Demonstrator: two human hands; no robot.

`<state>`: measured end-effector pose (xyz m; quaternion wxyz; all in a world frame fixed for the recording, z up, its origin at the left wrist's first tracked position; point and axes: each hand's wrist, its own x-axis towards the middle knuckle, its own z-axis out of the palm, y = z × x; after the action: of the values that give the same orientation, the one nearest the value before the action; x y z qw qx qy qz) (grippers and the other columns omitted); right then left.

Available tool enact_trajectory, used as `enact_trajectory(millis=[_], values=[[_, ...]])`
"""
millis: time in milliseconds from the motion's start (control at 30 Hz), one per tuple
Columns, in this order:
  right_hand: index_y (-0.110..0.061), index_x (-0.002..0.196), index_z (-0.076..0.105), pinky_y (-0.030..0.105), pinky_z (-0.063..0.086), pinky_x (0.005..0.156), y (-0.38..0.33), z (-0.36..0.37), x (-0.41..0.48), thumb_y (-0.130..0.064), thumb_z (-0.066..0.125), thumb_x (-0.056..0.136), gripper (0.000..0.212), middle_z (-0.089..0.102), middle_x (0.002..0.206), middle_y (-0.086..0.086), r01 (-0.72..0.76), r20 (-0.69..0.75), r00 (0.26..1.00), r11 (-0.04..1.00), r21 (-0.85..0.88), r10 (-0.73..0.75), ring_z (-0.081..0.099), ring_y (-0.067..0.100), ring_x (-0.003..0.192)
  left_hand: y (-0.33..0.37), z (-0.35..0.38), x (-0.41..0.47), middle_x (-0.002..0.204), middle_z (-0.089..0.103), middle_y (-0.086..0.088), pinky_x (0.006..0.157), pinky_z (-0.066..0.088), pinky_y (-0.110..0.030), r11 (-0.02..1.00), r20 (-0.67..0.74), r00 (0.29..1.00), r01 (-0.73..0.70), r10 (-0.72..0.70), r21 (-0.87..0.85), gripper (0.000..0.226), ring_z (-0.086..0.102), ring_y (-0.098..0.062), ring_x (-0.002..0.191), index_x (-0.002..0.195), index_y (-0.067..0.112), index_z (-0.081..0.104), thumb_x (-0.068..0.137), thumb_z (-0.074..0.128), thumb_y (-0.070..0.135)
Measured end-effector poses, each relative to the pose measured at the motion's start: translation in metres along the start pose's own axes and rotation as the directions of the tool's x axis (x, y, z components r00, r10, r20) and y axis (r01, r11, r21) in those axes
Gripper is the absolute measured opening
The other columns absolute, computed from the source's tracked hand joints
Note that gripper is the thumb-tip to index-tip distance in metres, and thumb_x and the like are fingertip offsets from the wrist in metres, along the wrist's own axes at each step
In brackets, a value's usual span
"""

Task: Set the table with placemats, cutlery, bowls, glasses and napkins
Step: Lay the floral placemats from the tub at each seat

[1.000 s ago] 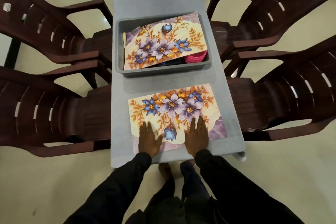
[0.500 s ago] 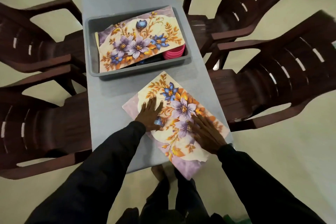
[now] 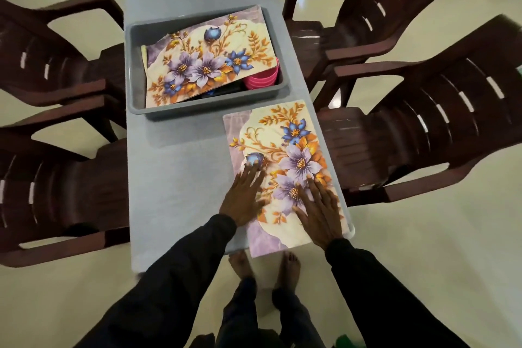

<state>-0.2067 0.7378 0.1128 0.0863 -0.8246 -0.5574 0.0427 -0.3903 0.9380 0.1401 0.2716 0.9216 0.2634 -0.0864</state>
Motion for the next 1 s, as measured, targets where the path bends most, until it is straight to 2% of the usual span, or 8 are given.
enact_trajectory(millis=[67, 200, 367, 467, 633, 733, 833, 1000], values=[[-0.021, 0.157, 0.035, 0.049, 0.031, 0.116, 0.001, -0.003, 0.01, -0.049, 0.049, 0.101, 0.064, 0.029, 0.164, 0.011, -0.043, 0.046, 0.998, 0.999, -0.004, 0.043, 0.028, 0.03, 0.151, 0.009, 0.015, -0.015, 0.172, -0.003, -0.006, 0.129, 0.004, -0.045, 1.0, 0.009, 1.0, -0.011, 0.011, 0.015, 0.1, -0.006, -0.027, 0.158, 0.165, 0.02, 0.007, 0.089, 0.025, 0.083], [-0.025, 0.16, 0.023, 0.052, 0.029, 0.116, 0.007, -0.005, 0.02, -0.058, 0.036, 0.103, 0.067, 0.022, 0.166, 0.012, -0.058, 0.157, 0.985, 0.997, -0.054, 0.066, 0.026, 0.032, 0.151, 0.022, 0.038, -0.031, 0.172, -0.009, -0.007, 0.128, -0.002, -0.043, 0.997, 0.025, 1.0, 0.004, -0.006, 0.08, 0.11, -0.011, -0.028, 0.158, 0.165, 0.019, 0.0, 0.086, 0.039, 0.085], [-0.021, 0.157, 0.033, 0.052, 0.023, 0.118, 0.013, -0.006, 0.008, -0.053, 0.032, 0.104, 0.062, 0.026, 0.165, 0.014, 0.027, 0.154, 0.988, 0.998, -0.063, -0.017, 0.028, 0.034, 0.15, 0.024, 0.038, -0.027, 0.171, -0.018, -0.005, 0.128, -0.004, -0.046, 0.99, 0.066, 0.995, 0.06, -0.069, 0.125, 0.117, -0.018, -0.028, 0.157, 0.164, 0.02, -0.005, 0.081, 0.037, 0.091], [-0.023, 0.16, 0.024, 0.055, 0.021, 0.121, 0.017, -0.005, -0.006, -0.048, 0.037, 0.105, 0.062, 0.016, 0.168, 0.013, 0.067, 0.154, 0.986, 0.996, -0.058, -0.058, 0.019, 0.034, 0.153, 0.024, 0.038, -0.025, 0.17, -0.02, -0.005, 0.128, -0.003, -0.049, 0.989, 0.074, 0.994, 0.072, -0.082, 0.129, 0.119, -0.02, -0.029, 0.156, 0.164, 0.018, -0.005, 0.079, 0.032, 0.093], [-0.025, 0.162, 0.009, 0.056, 0.012, 0.123, 0.019, -0.004, -0.007, -0.05, 0.023, 0.107, 0.063, -0.001, 0.17, 0.011, 0.067, 0.207, 0.977, 0.996, -0.058, -0.054, 0.001, 0.033, 0.156, 0.033, 0.044, -0.033, 0.169, -0.02, -0.007, 0.129, -0.002, -0.047, 0.992, 0.049, 0.994, 0.096, -0.1, 0.076, 0.118, -0.019, -0.028, 0.156, 0.164, 0.015, -0.006, 0.079, 0.016, 0.095], [-0.026, 0.162, 0.005, 0.056, 0.011, 0.123, 0.022, -0.003, -0.005, -0.052, 0.016, 0.107, 0.063, -0.004, 0.17, 0.01, 0.069, 0.213, 0.975, 0.997, -0.032, -0.061, -0.002, 0.032, 0.156, 0.04, 0.046, -0.041, 0.166, -0.027, -0.002, 0.128, -0.007, -0.044, 0.991, 0.046, 0.992, 0.111, -0.114, 0.068, 0.115, -0.023, -0.024, 0.155, 0.162, 0.019, -0.011, 0.083, 0.037, 0.087], [-0.027, 0.162, 0.006, 0.056, 0.013, 0.123, 0.024, -0.003, -0.008, -0.053, 0.019, 0.107, 0.062, -0.001, 0.17, 0.008, 0.069, 0.188, 0.98, 0.997, -0.022, -0.064, -0.001, 0.031, 0.156, 0.04, 0.049, -0.046, 0.167, -0.027, -0.001, 0.127, -0.009, -0.041, 0.995, 0.055, 0.994, 0.092, -0.094, 0.049, 0.127, -0.022, -0.024, 0.155, 0.163, 0.019, -0.012, 0.077, 0.049, 0.09], [-0.027, 0.162, 0.005, 0.057, 0.011, 0.123, 0.024, -0.004, -0.008, -0.052, 0.018, 0.108, 0.062, -0.004, 0.17, 0.008, 0.07, 0.171, 0.983, 0.997, -0.031, -0.064, -0.003, 0.03, 0.156, 0.041, 0.048, -0.045, 0.165, -0.031, 0.001, 0.126, -0.011, -0.039, 0.994, 0.087, 0.991, 0.093, -0.098, 0.063, 0.133, -0.025, -0.022, 0.154, 0.161, 0.021, -0.014, 0.068, 0.034, 0.102]])
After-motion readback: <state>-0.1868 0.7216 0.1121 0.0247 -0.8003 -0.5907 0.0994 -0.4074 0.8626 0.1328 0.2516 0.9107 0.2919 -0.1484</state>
